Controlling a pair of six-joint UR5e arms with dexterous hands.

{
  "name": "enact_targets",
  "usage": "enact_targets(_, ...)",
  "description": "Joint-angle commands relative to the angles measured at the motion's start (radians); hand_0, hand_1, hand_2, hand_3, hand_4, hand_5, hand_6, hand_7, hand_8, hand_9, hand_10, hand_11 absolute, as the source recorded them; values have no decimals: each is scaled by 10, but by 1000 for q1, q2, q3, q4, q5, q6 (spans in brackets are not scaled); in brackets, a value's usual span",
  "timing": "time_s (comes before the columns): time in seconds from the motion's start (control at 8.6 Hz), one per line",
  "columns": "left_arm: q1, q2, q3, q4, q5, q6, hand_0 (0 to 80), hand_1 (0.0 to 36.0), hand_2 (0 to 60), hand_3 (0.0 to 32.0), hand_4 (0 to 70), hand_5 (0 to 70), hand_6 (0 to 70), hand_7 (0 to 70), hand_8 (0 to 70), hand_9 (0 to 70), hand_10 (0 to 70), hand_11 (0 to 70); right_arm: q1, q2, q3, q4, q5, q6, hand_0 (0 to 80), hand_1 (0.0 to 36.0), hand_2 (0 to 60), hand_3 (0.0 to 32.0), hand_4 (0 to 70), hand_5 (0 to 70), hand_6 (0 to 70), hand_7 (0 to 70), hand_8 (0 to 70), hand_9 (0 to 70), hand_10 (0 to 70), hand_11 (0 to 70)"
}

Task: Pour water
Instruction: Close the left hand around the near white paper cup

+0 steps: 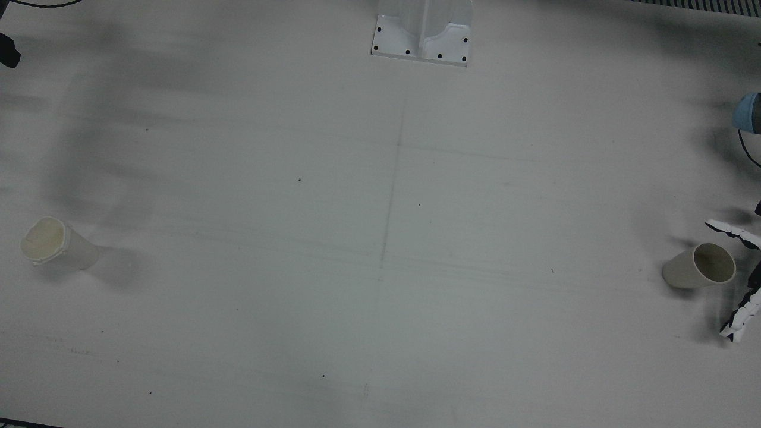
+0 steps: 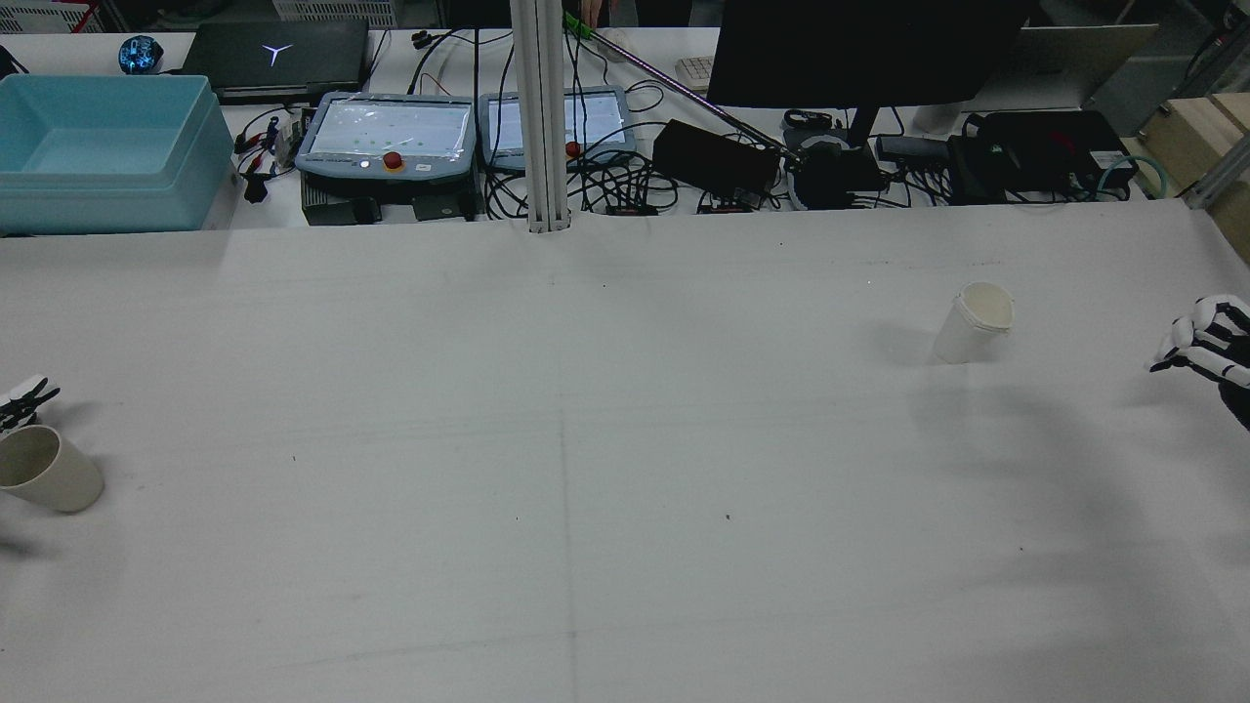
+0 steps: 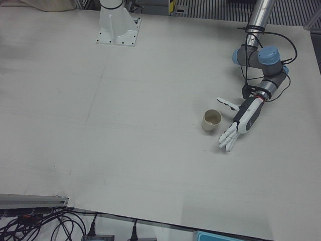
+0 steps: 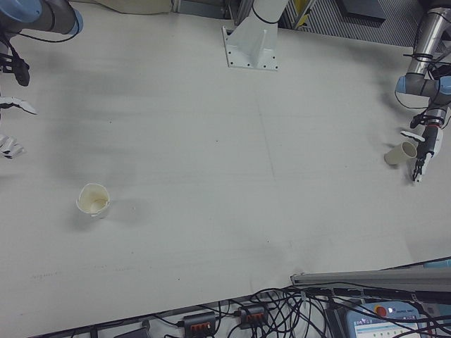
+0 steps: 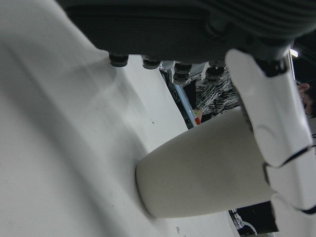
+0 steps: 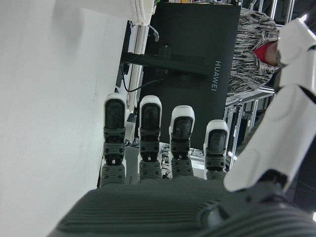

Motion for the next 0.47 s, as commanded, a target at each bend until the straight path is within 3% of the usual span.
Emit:
enact_targets(0.0, 24, -1, -8, 6, 0, 4, 498, 133, 85, 122, 106, 0, 5, 125, 0, 11, 5, 25, 1, 0, 0, 0, -3, 1, 463, 103, 208, 0, 47, 700, 386, 624, 352, 504, 301, 440)
enact_targets(0.35, 48, -10, -25, 18, -2, 7, 517, 149, 78, 122, 110, 0, 10, 132, 1, 12, 5, 26, 1, 0, 0, 0, -3, 1, 463, 103, 197, 0, 30, 700, 371, 604, 340, 491, 297, 435)
